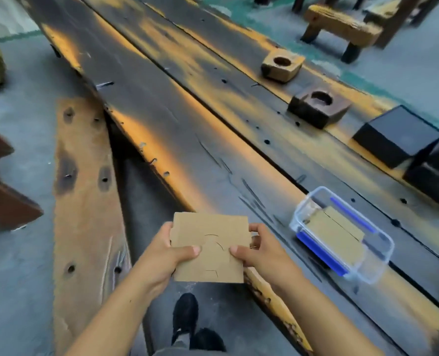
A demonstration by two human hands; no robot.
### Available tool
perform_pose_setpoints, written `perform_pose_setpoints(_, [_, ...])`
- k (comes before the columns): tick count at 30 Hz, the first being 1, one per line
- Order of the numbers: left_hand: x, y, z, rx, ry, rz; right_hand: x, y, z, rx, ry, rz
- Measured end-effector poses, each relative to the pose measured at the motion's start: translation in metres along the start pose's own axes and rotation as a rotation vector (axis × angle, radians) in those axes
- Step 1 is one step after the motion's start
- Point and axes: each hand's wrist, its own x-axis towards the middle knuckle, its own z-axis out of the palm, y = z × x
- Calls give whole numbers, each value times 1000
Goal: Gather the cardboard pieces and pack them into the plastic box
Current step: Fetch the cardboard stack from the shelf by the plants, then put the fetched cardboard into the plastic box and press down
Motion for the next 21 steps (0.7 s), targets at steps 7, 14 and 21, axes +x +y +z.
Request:
perform_pose_setpoints(7, [66,20,59,215,-333,-42,-11,12,-32,135,377,124])
perform_pose_setpoints(14, [94,25,129,375,-552,-116,-32,35,-70,322,556,185])
perform_pose_setpoints(21, [112,14,206,516,-668,-164,-38,72,-138,439,605,170])
